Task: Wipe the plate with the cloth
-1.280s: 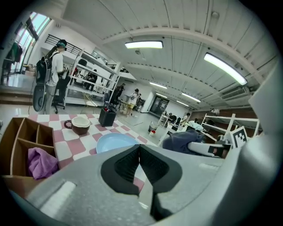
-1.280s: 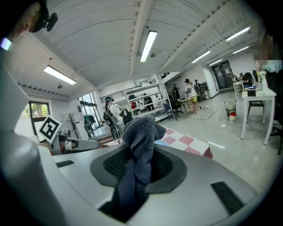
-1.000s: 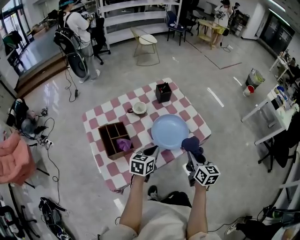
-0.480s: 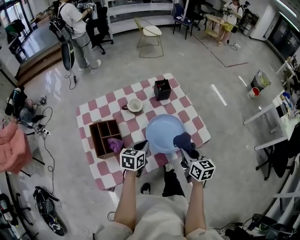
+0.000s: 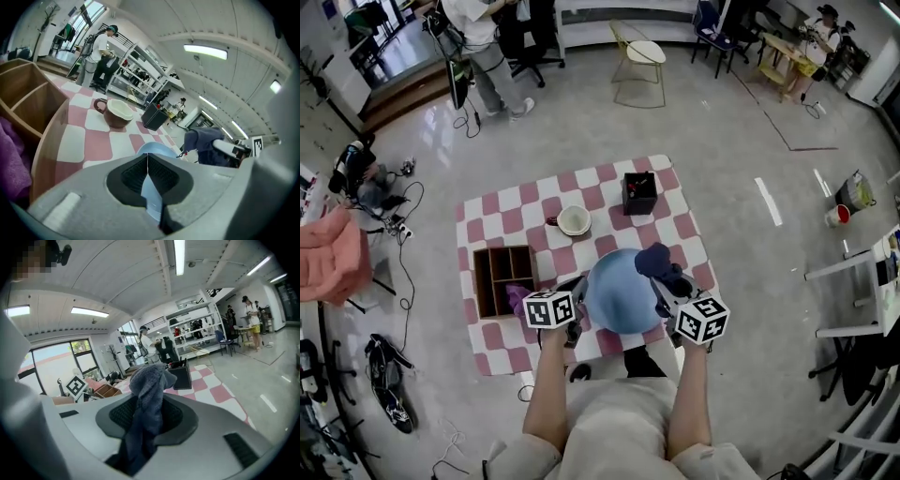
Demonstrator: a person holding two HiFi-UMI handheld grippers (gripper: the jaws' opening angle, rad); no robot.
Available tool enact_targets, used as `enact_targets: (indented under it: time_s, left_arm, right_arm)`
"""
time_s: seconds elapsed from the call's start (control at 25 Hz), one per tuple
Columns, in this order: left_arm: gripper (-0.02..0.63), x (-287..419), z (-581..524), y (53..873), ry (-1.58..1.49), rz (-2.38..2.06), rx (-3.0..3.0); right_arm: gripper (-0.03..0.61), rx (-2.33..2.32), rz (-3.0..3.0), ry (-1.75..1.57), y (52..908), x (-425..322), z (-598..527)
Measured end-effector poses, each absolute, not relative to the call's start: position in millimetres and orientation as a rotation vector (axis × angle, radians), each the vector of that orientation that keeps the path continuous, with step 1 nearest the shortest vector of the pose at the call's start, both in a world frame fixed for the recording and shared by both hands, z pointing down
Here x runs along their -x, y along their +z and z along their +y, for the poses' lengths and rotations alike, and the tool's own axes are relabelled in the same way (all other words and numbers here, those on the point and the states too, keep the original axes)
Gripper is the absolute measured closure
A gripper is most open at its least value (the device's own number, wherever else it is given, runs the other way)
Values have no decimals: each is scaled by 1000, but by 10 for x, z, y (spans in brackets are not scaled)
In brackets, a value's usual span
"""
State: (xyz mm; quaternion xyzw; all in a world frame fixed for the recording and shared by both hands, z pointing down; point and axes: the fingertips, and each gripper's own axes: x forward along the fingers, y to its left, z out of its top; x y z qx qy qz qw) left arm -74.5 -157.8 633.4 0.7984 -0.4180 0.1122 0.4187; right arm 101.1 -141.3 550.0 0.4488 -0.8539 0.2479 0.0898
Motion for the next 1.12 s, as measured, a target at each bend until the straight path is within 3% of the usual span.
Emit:
enact_targets:
  time_s: [0.2,0.48,0.84,0.96,1.12]
  left_arm:
    - [600,747,-1653,6527,331,-1066,-1937]
    - [518,697,-1693,6802,340,-1109,-1848]
    - [520,611,-1715,7118,342,-1167,-1710]
    - [565,594,-1719,7139,349,-1177,-1693]
    - [572,544,-1659,7074,366,-1188,-1698]
  right_arm:
    - [459,-857,-2560,618,5625,-712,-1563]
    - [459,-466,-2452,573,6120,-455,-1570]
    - [459,-230,-2408,555,6366,-479,-1593]
    - [459,-204,-2429,572,6373,-500,-1630]
    - [459,-167,-2429,585,6419,-489,-1629]
